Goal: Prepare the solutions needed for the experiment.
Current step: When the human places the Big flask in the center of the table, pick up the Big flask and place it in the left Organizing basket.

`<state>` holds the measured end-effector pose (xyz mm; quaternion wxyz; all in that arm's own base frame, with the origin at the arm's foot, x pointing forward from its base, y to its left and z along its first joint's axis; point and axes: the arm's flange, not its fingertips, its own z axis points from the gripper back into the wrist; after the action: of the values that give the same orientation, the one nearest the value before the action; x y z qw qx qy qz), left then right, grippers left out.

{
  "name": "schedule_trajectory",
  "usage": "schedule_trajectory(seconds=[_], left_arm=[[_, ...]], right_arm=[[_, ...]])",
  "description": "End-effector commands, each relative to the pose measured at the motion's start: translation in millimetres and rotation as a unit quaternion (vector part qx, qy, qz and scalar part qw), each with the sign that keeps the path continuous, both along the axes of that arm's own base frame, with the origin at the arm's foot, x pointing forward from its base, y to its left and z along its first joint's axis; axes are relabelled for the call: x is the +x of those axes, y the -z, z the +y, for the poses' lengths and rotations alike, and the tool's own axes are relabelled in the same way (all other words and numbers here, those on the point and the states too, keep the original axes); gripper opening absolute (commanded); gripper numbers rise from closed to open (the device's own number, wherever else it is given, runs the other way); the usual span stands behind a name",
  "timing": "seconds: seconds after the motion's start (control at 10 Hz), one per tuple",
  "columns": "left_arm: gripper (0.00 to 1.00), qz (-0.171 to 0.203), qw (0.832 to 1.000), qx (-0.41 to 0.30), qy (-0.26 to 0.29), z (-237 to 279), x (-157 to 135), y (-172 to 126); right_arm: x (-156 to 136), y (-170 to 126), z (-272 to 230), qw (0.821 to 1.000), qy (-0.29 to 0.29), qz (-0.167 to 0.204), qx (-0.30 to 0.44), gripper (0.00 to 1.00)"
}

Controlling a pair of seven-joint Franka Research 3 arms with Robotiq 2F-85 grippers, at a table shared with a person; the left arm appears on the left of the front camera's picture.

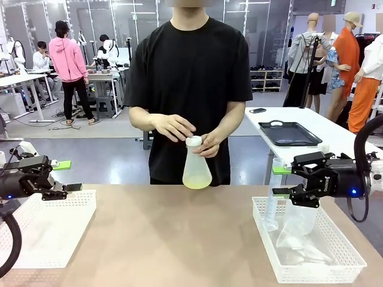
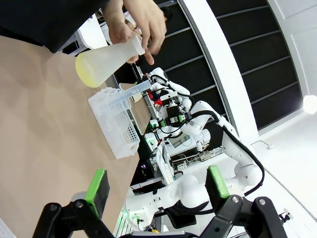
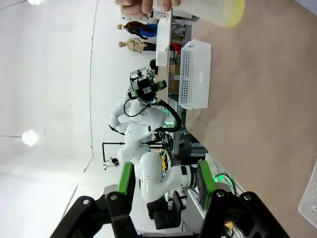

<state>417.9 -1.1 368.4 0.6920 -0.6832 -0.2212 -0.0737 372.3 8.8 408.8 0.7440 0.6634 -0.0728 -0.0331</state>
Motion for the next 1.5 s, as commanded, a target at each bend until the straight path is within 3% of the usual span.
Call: schedule_trajectory(seconds=[0.0, 0.1, 0.2, 1.4], left_arm=[[1.0, -0.001, 1.0, 0.006, 0.0, 0.1, 1.0, -0.6], [1.0, -0.001, 1.0, 0.006, 0.0, 0.1, 1.0, -0.6], [1.0, -0.001, 1.0, 0.006, 0.0, 0.1, 1.0, -0.6], [1.0, -0.001, 1.0, 0.006, 0.0, 0.1, 1.0, -0.6]], right_arm=[[-1.5, 1.9, 1.4, 1.0, -0.001, 0.007, 0.011, 0.64], [1.2, 0.2, 1.4, 1.0, -0.012, 0.025, 0.003, 0.64], [-0.3, 1.0, -0.6, 1.0, -0.001, 0.002, 0.003, 0.64], [-0.3, 1.0, -0.6, 1.0, -0.001, 0.002, 0.003, 0.64]])
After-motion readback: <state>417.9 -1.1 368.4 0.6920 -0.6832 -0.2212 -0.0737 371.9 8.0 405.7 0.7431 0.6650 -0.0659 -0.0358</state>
